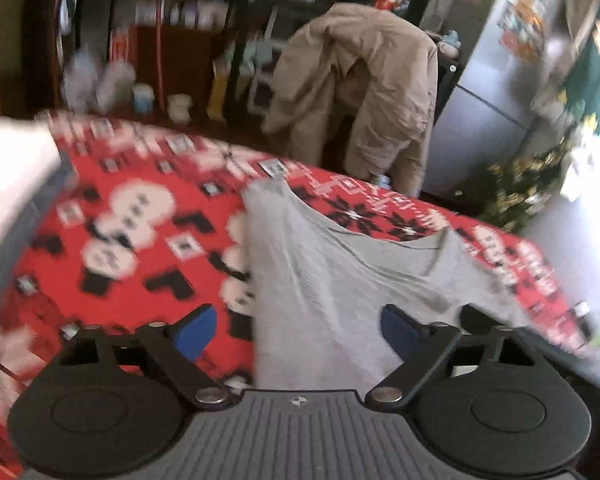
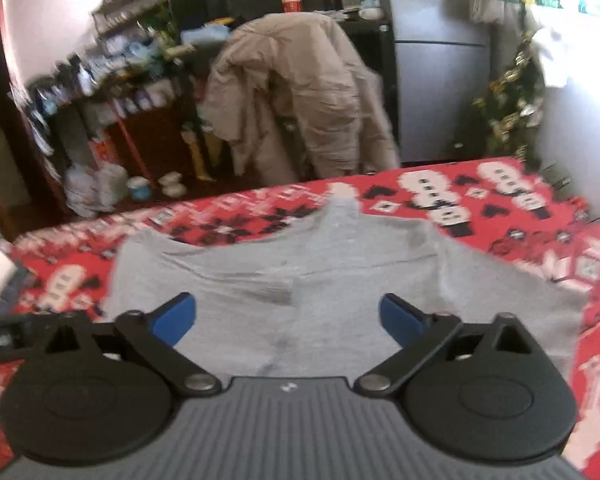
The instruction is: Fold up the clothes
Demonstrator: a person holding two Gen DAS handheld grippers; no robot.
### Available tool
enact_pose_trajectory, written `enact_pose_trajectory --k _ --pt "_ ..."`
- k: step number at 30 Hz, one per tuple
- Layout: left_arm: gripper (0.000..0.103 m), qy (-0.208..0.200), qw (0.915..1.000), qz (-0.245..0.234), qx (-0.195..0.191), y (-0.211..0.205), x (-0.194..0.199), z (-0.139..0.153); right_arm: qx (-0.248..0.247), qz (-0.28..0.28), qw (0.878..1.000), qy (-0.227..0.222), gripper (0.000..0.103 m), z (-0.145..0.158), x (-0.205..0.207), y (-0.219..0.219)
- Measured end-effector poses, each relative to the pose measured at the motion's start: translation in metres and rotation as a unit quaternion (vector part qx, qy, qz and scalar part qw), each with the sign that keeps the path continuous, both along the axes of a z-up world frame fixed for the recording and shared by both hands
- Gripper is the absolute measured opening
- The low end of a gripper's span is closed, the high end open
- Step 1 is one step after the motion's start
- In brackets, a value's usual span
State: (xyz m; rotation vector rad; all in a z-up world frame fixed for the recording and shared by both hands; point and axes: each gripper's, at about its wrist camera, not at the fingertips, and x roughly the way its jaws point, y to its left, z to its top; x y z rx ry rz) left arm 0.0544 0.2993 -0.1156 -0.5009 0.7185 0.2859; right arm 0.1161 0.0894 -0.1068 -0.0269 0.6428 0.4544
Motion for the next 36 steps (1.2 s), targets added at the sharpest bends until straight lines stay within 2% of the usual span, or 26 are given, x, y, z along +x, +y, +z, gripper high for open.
enact_pose_trajectory --k 1,2,3,4,5,6,8,14,19,21,26,31,36 --pt "0.058 0.000 0.9998 -0.005 -0.018 0.003 0.002 -0.001 0.005 0.008 1.000 0.000 0.087 -0.001 0.000 0.001" --pt "0.043 0.002 0.9995 -0.008 -0.031 0.005 0.004 -0.003 0.009 0.017 1.000 0.000 0.077 -0.001 0.000 0.003" --pt "0.036 0.007 0.9993 -0.010 -0.035 0.005 0.006 -0.005 0.014 0.025 1.000 0.000 0.064 -0.002 -0.001 0.004" --pt "0.023 0.011 0.9991 -0.012 -0.038 0.004 0.008 -0.007 0.018 0.034 0.999 0.001 0.055 -0.002 -0.001 0.005" --pt "0.010 0.015 0.9989 -0.014 -0.042 0.004 0.010 -0.009 0.020 0.040 0.999 0.001 0.035 -0.003 0.000 0.007" --pt "0.005 0.019 0.9987 -0.015 -0.046 0.004 0.012 -0.011 0.019 0.039 0.999 0.004 0.025 -0.005 0.002 0.011" --pt "0.004 0.028 0.9980 -0.019 -0.053 0.004 0.016 -0.015 0.027 0.034 0.999 0.012 0.020 -0.009 0.010 0.015" --pt "0.002 0.053 0.9955 -0.029 -0.072 0.002 0.028 -0.027 0.029 0.026 0.999 0.026 0.019 -0.022 0.042 0.037" --pt "0.002 0.071 0.9947 -0.032 -0.068 0.005 0.031 -0.035 0.007 0.020 0.998 0.056 0.019 -0.044 0.057 0.050" --pt "0.002 0.072 0.9947 -0.035 -0.064 0.006 0.030 -0.036 -0.011 0.018 0.999 0.049 0.018 -0.047 0.057 0.053" --pt "0.002 0.075 0.9941 -0.036 -0.070 0.007 0.029 -0.036 -0.022 0.001 0.999 0.042 0.016 -0.049 0.063 0.039" --pt "0.002 0.070 0.9935 -0.024 -0.087 0.011 0.027 -0.036 -0.013 -0.023 0.998 0.048 0.018 -0.046 0.070 0.016" --pt "0.002 0.055 0.9928 -0.020 -0.104 0.014 0.027 -0.033 0.011 0.007 0.999 0.046 0.019 -0.038 0.064 0.011"
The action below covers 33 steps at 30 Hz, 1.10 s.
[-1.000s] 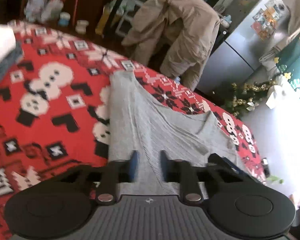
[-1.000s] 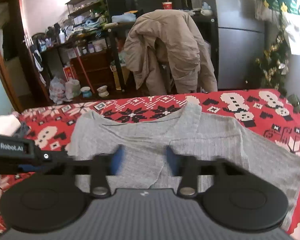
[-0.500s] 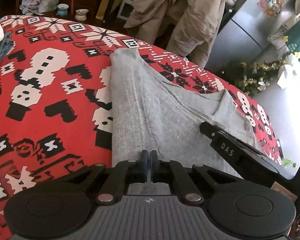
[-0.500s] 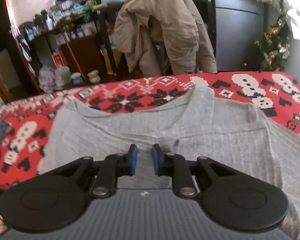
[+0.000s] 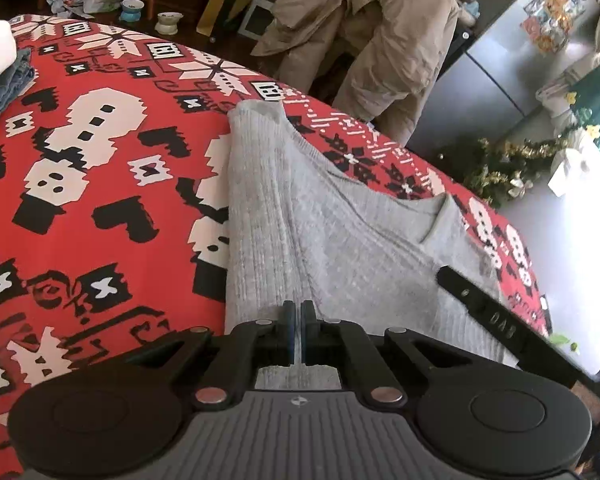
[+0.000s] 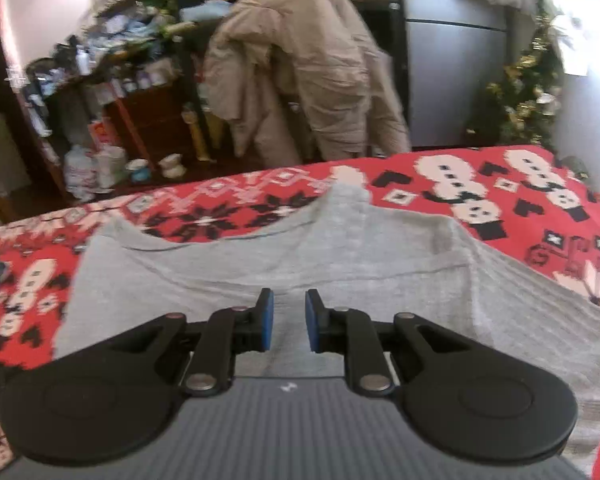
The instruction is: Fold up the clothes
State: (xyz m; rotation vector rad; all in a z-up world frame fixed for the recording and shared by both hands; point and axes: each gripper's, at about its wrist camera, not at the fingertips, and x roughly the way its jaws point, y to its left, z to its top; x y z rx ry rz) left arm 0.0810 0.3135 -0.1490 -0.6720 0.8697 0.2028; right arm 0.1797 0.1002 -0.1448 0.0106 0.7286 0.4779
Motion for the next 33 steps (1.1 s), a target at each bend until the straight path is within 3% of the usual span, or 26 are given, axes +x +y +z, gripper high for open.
enact_pose_trajectory --k 4,11,15,17,23,28,33 --pt "0.002 -0.002 0.9999 -0.001 -0.010 0.000 0.001 0.000 -0.010 0.025 1.000 -0.007 0.018 -0.003 -0.007 0.015" --pt "0.003 0.011 0.9999 -0.008 0.005 -0.002 0.001 -0.007 -0.024 -0.004 1.000 -0.011 0.018 -0.009 -0.002 0.013" --pt "0.003 0.006 0.9999 -0.007 -0.007 0.004 -0.003 -0.007 -0.028 -0.020 0.999 -0.012 0.018 -0.011 0.001 0.010" --pt "0.003 -0.001 0.9997 -0.003 -0.023 0.007 -0.005 -0.005 -0.006 -0.015 1.000 0.001 0.018 -0.004 0.001 -0.001" --pt "0.003 -0.019 0.9976 -0.006 -0.066 0.012 -0.007 -0.002 0.058 0.083 0.994 0.033 0.019 0.012 -0.029 -0.006" --pt "0.003 0.006 0.9994 -0.006 -0.033 0.006 -0.005 -0.006 -0.022 0.153 0.988 0.027 0.017 -0.002 -0.059 0.018" --pt "0.002 0.014 0.9996 -0.009 -0.022 0.007 -0.005 -0.009 -0.043 0.133 0.990 0.020 0.016 -0.001 -0.061 0.000"
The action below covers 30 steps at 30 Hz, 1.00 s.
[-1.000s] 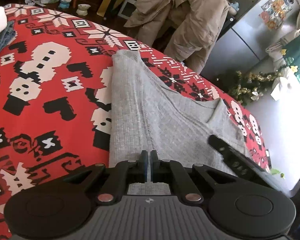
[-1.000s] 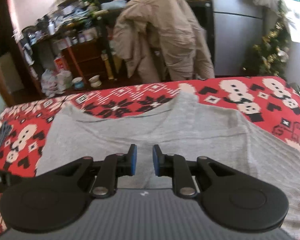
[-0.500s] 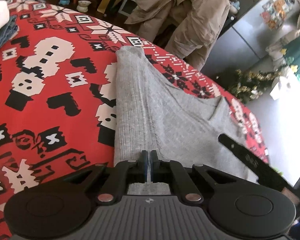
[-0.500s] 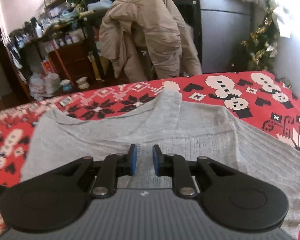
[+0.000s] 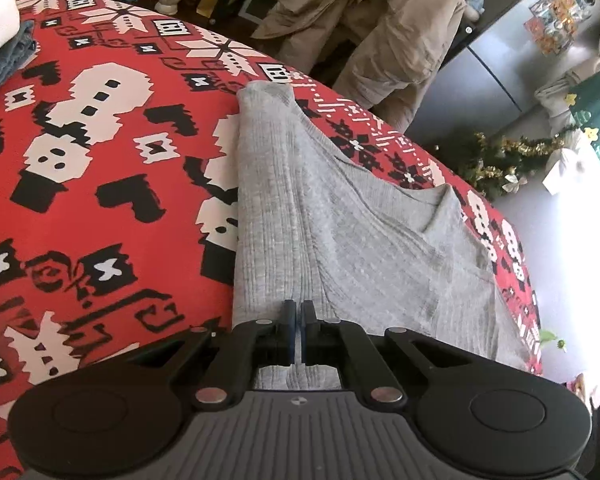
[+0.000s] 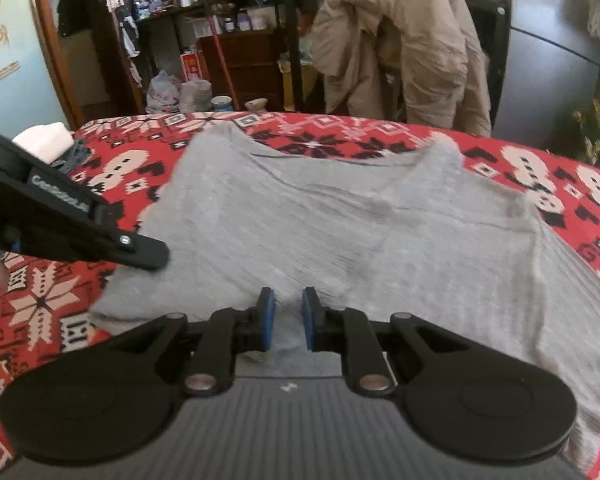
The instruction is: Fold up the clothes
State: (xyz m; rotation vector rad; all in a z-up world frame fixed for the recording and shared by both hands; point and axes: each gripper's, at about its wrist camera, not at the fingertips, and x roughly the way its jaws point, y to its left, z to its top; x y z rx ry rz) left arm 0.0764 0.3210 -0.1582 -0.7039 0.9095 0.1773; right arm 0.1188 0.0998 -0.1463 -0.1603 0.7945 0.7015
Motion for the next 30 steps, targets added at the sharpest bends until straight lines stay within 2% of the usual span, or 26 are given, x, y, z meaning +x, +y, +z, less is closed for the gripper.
enact_pose_trajectory --k 4,6,9,11,16,20,25,30 --pt "0.003 -0.002 1.0000 0.001 -0.004 0.000 -0.001 0.001 -0.012 -0.014 1.000 -0.008 0.018 0.001 -0.002 -0.014" --pt "0.002 -0.011 0.9999 -0.001 -0.012 -0.001 -0.003 0.004 0.010 -0.008 1.000 -0.010 0.018 0.008 -0.008 -0.018" --pt "0.002 -0.023 0.9995 -0.010 -0.016 -0.005 -0.005 0.008 0.008 -0.005 1.000 -0.010 0.015 0.007 -0.014 -0.015" --pt "0.003 -0.020 0.9996 -0.018 -0.007 -0.009 -0.004 0.008 0.007 -0.003 1.000 -0.010 0.010 0.007 -0.018 -0.013" --pt "0.001 0.007 0.9996 -0.025 0.013 -0.010 -0.001 -0.001 0.004 0.002 1.000 -0.010 0.009 0.006 -0.027 -0.007" --pt "0.001 0.000 0.9997 -0.026 0.000 -0.005 -0.003 0.001 0.001 0.006 1.000 -0.010 0.007 0.006 -0.035 -0.003" --pt "0.001 -0.014 0.9988 -0.021 -0.041 0.000 -0.004 0.002 0.014 0.010 1.000 -0.016 0.010 0.010 -0.041 0.005" --pt "0.001 -0.024 0.9991 -0.013 -0.033 0.004 -0.009 0.005 0.042 0.000 0.999 -0.012 0.010 0.015 -0.026 0.019"
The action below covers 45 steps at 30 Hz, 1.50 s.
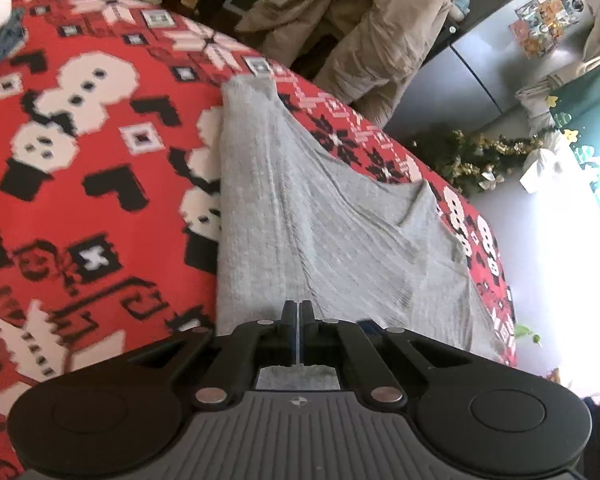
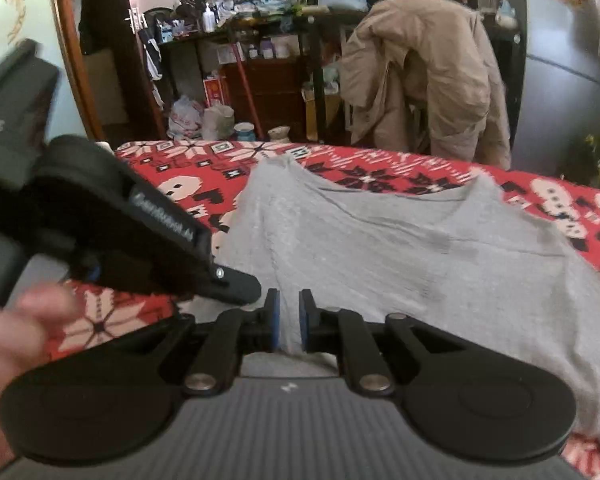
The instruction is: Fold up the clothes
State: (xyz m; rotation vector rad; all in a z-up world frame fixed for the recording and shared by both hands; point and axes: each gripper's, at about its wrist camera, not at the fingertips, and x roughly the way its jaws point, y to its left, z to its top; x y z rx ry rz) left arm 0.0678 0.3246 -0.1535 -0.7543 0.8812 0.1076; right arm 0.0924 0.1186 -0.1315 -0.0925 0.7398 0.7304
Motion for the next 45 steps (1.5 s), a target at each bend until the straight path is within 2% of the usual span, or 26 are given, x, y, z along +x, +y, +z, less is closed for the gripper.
enact_pose_trajectory --k 6,9,13,17,21,25,27,31,37,41,45 --pt "0.001 -0.034 0.9982 0.042 -0.024 0.023 -0.005 0.004 0.034 -0.012 0.999 0.005 0.011 0.006 0.017 0.017" --pt "0.001 -0.056 0.9933 0.075 -0.068 0.043 -0.004 0.002 0.051 -0.017 0.999 0.007 0.011 0.008 0.026 0.025" --pt "0.001 -0.073 0.9833 0.121 -0.115 0.076 0.017 -0.002 0.072 -0.027 0.997 0.013 0.012 0.012 0.039 0.028" --pt "0.001 -0.063 0.9770 0.148 -0.141 0.100 0.041 -0.016 0.090 -0.041 0.995 0.017 0.012 0.016 0.051 0.023" --pt "0.001 -0.061 0.9733 0.147 -0.166 0.108 0.056 -0.027 0.087 -0.049 0.995 0.025 0.012 0.011 0.062 0.017" --pt "0.001 -0.036 0.9810 0.138 -0.132 0.103 0.072 -0.029 0.088 -0.066 0.993 0.039 0.015 0.003 0.074 0.011" --pt "0.003 -0.025 0.9857 0.132 -0.101 0.097 0.078 -0.030 0.085 -0.069 0.993 0.039 0.015 0.001 0.074 0.010" --pt "0.001 -0.019 0.9921 0.120 -0.034 0.082 0.077 -0.014 0.082 -0.065 0.994 0.035 0.015 0.004 0.071 0.009" --pt "0.001 -0.035 0.9931 0.098 -0.054 0.073 0.058 -0.003 0.078 -0.060 0.995 0.030 0.016 0.007 0.067 0.006" --pt "0.001 -0.006 0.9958 0.090 -0.018 0.055 0.056 -0.003 0.075 -0.057 0.995 0.026 0.016 0.009 0.064 0.005" --pt "0.003 0.003 0.9959 0.090 -0.012 0.048 0.051 -0.004 0.074 -0.055 0.996 0.023 0.016 0.011 0.061 0.002"
